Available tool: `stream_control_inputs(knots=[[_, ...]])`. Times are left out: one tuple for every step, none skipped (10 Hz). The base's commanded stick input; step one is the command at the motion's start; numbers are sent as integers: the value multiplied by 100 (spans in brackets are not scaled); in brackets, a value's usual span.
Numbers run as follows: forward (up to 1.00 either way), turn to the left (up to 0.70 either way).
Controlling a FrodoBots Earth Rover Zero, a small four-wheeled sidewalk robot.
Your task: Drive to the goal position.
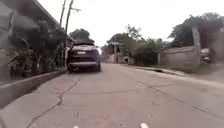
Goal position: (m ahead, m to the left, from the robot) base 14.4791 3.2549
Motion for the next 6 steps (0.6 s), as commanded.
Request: stream_control_inputs(knots=[[70, 0], [70, 0], [70, 0], [70, 0], [70, 0], [70, 0]])
